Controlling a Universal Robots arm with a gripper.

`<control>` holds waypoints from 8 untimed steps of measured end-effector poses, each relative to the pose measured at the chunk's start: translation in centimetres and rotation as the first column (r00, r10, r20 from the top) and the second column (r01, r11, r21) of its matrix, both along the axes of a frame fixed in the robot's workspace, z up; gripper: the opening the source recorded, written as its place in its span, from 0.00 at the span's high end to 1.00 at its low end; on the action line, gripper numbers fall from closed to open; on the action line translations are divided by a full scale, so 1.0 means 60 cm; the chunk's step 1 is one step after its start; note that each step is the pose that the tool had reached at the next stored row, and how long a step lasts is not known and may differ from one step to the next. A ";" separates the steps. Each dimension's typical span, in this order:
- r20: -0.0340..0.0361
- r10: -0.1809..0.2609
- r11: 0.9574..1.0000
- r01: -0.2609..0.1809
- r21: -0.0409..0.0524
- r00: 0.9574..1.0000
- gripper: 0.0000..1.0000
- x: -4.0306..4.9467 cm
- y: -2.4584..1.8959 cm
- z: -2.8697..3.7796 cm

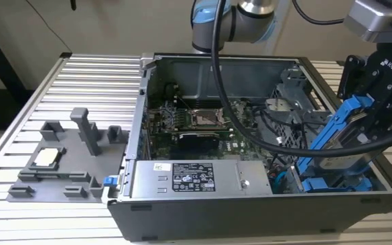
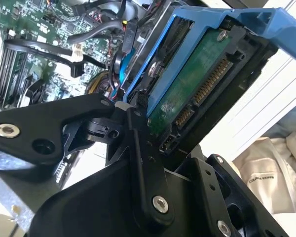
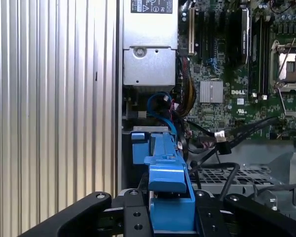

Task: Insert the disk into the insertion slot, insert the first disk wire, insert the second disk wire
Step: 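Insert the disk into the insertion slot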

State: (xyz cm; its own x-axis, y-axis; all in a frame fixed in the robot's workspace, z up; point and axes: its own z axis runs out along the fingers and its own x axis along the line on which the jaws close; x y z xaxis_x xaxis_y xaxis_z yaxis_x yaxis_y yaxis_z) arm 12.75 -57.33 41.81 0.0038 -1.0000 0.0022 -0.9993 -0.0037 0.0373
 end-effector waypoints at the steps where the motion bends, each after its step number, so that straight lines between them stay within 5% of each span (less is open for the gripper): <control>1: 0.000 0.000 1.000 0.000 0.000 1.000 0.67 0.000 0.0000 -0.002; 8: 0.000 0.000 1.000 0.000 0.000 1.000 0.67 0.001 0.0000 -0.016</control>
State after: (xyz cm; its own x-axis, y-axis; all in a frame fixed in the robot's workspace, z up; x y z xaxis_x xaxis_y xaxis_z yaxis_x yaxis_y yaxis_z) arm 12.80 -57.33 40.88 0.0037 -1.0000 0.0023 -0.9993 -0.0037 0.0373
